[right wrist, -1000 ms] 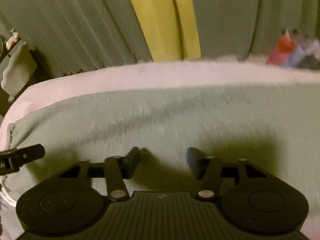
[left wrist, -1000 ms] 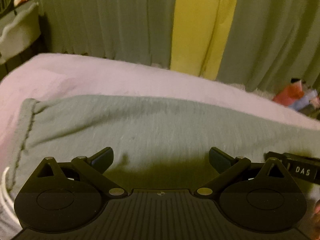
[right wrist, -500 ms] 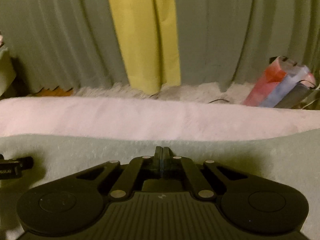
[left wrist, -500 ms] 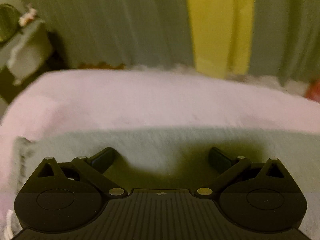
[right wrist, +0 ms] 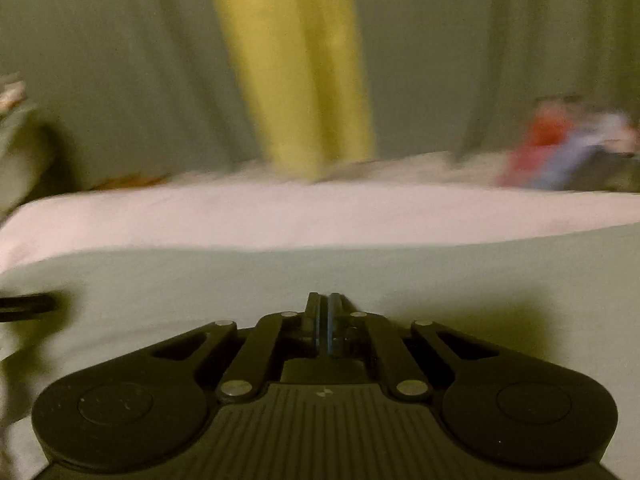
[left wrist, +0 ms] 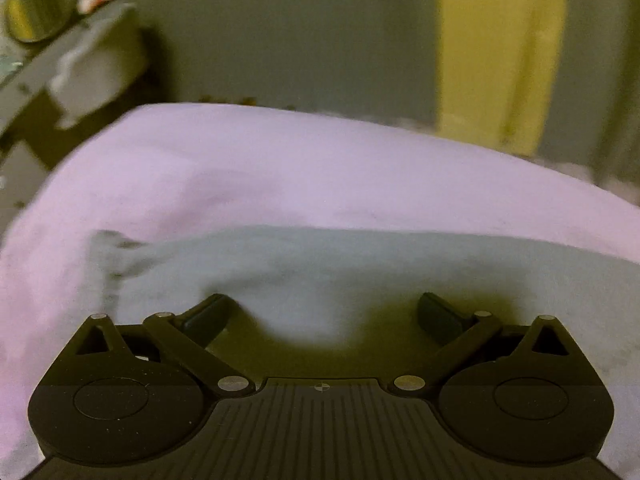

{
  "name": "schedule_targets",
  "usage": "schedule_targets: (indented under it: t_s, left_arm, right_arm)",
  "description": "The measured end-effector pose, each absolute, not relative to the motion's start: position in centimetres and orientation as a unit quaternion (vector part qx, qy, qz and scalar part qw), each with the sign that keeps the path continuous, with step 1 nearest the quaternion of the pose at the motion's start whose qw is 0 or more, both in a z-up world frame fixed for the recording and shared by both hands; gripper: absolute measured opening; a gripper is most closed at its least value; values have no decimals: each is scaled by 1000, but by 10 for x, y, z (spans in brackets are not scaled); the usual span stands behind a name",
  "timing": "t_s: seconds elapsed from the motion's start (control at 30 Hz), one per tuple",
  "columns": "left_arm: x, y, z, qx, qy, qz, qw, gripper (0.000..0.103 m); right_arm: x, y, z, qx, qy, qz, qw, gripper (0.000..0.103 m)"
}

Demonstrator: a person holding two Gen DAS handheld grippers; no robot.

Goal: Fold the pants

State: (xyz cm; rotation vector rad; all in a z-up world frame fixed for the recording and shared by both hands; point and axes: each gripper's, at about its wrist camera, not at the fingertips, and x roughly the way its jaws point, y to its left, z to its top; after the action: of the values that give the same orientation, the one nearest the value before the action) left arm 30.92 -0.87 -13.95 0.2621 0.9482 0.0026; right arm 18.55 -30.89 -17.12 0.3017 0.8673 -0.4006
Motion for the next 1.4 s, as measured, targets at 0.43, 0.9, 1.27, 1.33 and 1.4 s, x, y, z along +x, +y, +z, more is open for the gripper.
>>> schedule_targets:
  t_s: [0.43, 0.9, 1.27, 1.33, 1.4]
  left_arm:
    - [374, -29, -124, 63, 647, -1, 760, 103]
    - [433, -21, -170, -86, 776, 83, 619, 103]
    - [457, -7, -179, -151, 771, 113, 608, 103]
    - [454, -16, -185, -140, 782, 114, 597, 102]
    - [453, -22, -194, -117, 796, 106, 585, 100]
  right_arm:
    - [146, -479, -142, 295, 455, -399, 740, 90]
    - [151, -531, -150, 286, 513, -468, 660, 99]
    - [139, -552, -159, 282, 530, -468, 649, 102]
    - [139, -551, -162, 280, 534, -465, 649, 103]
    - [139, -550, -164, 279, 538, -462, 648, 103]
